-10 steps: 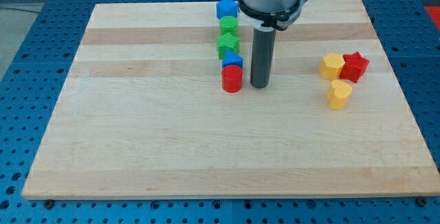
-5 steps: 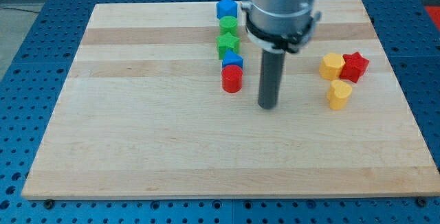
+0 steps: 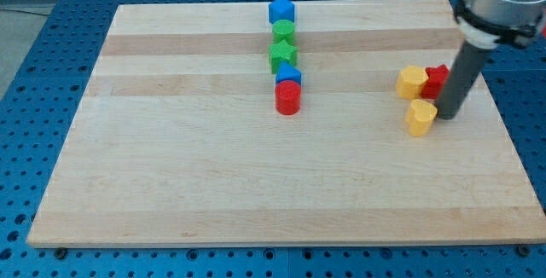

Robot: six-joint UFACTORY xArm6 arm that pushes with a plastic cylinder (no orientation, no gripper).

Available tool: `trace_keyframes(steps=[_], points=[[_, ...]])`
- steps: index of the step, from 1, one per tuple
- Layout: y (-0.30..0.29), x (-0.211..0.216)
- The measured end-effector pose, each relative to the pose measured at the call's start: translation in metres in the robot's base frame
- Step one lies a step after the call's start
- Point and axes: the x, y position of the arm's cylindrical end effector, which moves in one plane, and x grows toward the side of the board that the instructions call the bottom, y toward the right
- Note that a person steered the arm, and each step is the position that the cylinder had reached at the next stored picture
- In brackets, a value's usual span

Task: Push the yellow heart to the bottom of the red circle

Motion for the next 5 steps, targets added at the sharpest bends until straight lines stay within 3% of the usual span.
trace_keyframes(steps=[2, 4, 5], points=[[-0.018, 0.041], [-0.093, 0.041], [-0.086, 0.022]])
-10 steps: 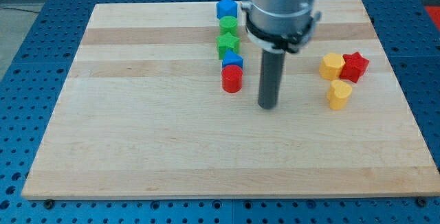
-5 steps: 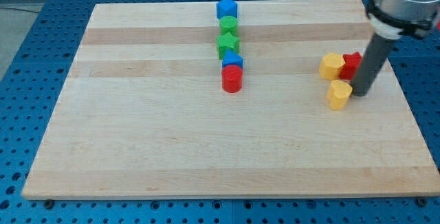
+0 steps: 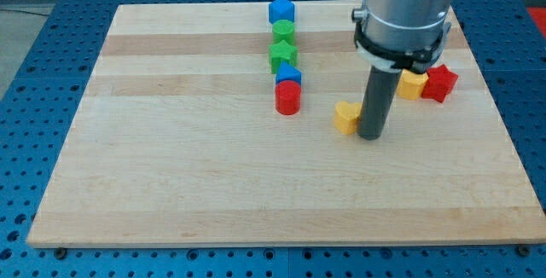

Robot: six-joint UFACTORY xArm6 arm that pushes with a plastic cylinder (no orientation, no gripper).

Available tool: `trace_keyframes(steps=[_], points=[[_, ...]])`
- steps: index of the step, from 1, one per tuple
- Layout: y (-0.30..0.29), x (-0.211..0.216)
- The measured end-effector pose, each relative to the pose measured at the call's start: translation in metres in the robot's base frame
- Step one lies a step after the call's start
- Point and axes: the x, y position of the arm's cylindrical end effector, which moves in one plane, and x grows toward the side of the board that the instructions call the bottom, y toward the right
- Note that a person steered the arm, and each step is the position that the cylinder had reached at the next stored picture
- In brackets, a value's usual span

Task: Push the yellow heart to the bottom of the red circle

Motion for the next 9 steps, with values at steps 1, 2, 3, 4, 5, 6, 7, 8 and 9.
trace_keyframes(steps=[1, 2, 3, 4, 5, 6, 7, 8, 9], points=[[0.019, -0.007], [-0.009, -0.007], [-0.037, -0.011], [-0.036, -0.017], [-0.021, -0.032], [-0.028, -0.032], [-0.036, -0.032], [-0.037, -0.031], [-0.046, -0.025]])
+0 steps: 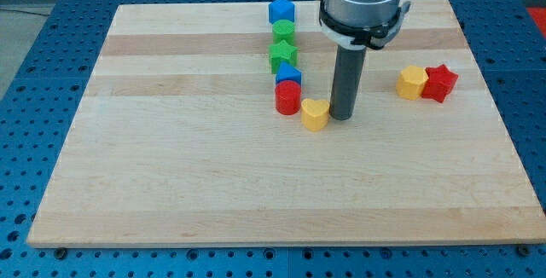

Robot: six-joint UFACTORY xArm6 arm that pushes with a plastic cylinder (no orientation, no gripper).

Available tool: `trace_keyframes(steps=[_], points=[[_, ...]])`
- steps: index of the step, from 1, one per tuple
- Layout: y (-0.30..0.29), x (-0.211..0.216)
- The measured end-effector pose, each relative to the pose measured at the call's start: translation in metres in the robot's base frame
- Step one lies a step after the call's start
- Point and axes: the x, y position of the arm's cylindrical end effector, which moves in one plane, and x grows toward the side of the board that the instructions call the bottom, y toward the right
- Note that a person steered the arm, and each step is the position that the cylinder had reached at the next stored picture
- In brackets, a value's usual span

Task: Push the yellow heart to the bottom of the red circle

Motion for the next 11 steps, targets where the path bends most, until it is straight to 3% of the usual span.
trace_keyframes(steps=[3, 11], points=[[-0.027, 0.000], [-0.030, 0.000]])
